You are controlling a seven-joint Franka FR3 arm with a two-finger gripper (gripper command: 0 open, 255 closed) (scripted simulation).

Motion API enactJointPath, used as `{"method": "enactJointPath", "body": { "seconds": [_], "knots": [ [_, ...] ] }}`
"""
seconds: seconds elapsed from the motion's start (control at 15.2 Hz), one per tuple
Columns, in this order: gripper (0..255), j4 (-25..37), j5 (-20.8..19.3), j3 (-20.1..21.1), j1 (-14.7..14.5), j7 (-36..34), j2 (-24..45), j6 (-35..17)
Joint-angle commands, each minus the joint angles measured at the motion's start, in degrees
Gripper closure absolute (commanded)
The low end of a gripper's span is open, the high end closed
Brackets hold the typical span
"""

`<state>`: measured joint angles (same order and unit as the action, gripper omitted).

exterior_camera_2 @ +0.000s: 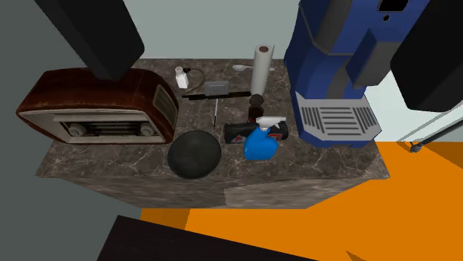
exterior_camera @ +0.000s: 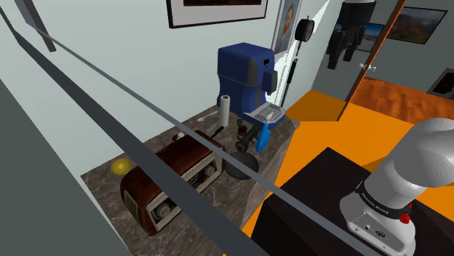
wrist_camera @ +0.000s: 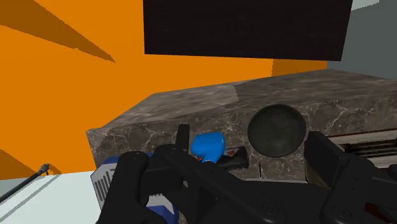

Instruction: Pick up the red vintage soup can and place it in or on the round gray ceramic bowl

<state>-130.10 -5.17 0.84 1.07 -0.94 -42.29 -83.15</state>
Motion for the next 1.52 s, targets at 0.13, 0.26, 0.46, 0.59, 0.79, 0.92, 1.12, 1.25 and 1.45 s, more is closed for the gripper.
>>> {"method": "enactJointPath", "body": {
  "seconds": [0.13,0.26,0.46,0.59,0.79,0.92,1.12,1.25,1.45],
  "knots": [
    [0,-1.7,-0.1,-0.2,0.0,0.0,2.2,-3.8],
    [0,-3.1,-0.2,-0.3,0.0,-0.1,4.7,-7.6],
    [0,-4.7,-0.5,-0.6,0.0,-0.2,8.9,-13.2],
    [0,-5.3,-0.6,-0.7,0.0,-0.2,12.1,-16.9],
    [0,-5.6,-0.8,-0.9,0.0,-0.3,17.3,-22.3],
    [0,-5.5,-1.0,-1.0,0.1,-0.4,21.0,-25.7],
    [0,-4.6,-1.3,-1.1,0.1,-0.5,26.9,-30.6],
    [0,-3.6,-1.4,-1.2,0.2,-0.5,31.0,-33.6],
    [0,-1.5,-1.7,-1.2,0.2,-0.6,37.3,-37.7]
  ]
}}
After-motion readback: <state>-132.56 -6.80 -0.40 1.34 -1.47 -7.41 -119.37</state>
